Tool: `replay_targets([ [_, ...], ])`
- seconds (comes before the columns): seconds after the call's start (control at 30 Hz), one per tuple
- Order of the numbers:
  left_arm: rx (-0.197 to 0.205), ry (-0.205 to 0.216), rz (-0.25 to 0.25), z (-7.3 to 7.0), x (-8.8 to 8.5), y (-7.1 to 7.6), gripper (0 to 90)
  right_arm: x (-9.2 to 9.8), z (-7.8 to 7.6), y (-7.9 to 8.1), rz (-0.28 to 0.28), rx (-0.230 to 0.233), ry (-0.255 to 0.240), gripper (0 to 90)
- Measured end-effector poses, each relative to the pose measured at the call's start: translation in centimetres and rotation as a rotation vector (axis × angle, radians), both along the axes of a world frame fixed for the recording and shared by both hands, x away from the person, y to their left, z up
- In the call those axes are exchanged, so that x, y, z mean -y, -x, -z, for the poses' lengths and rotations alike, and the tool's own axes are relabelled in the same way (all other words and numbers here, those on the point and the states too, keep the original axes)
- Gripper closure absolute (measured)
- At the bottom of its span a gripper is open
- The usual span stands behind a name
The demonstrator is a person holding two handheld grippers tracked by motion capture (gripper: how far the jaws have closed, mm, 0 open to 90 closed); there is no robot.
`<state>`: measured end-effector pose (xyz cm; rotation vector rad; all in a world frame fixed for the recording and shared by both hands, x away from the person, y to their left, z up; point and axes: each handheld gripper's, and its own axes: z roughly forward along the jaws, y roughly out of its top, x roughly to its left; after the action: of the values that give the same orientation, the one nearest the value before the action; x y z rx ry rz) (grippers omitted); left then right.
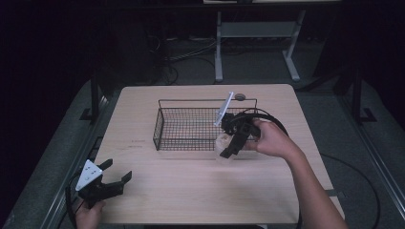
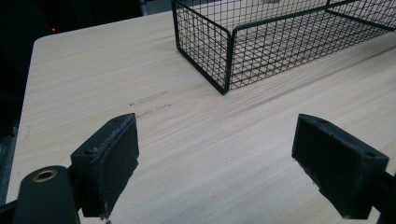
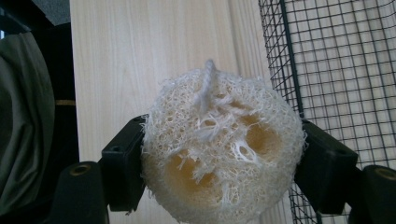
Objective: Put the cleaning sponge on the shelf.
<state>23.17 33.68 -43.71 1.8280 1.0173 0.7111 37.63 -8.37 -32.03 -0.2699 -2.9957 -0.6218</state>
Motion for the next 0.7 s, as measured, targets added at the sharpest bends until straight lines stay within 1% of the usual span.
replay_targets([
  [0.07, 0.000, -0.001, 0.000, 0.0, 0.0, 0.0, 13.9, 0.0, -0.1, -0.2, -0.001, 0.003, 0.000, 27.1],
  [0.17, 0.001, 0.004, -0.003, 0.0, 0.0, 0.0, 14.0, 0.1, -0.4, -0.8, 0.004, -0.010, -0.037, 27.1],
  [0.2, 0.001, 0.005, -0.004, 0.0, -0.1, 0.0, 13.9, 0.1, -0.3, -1.0, 0.009, -0.008, -0.037, 27.1],
  [0.5, -0.002, 0.003, -0.002, 0.0, -0.1, 0.0, 14.0, -0.2, -0.3, -2.1, 0.022, -0.010, -0.007, 27.1],
  [0.6, 0.000, 0.005, -0.002, 0.0, -0.1, 0.0, 13.9, -0.4, -0.3, -2.8, 0.028, -0.017, -0.005, 27.1],
  [0.63, -0.001, 0.005, -0.002, 0.0, -0.1, 0.0, 13.9, -0.4, -0.3, -3.0, 0.033, -0.016, 0.004, 27.1],
  [0.67, -0.002, 0.008, -0.005, 0.1, -0.1, 0.0, 13.9, -0.4, -0.3, -3.1, 0.033, -0.016, 0.002, 27.1],
  [0.7, -0.003, 0.009, -0.004, 0.1, -0.1, -0.1, 14.0, -0.3, -0.3, -3.3, 0.038, -0.022, -0.014, 27.1],
])
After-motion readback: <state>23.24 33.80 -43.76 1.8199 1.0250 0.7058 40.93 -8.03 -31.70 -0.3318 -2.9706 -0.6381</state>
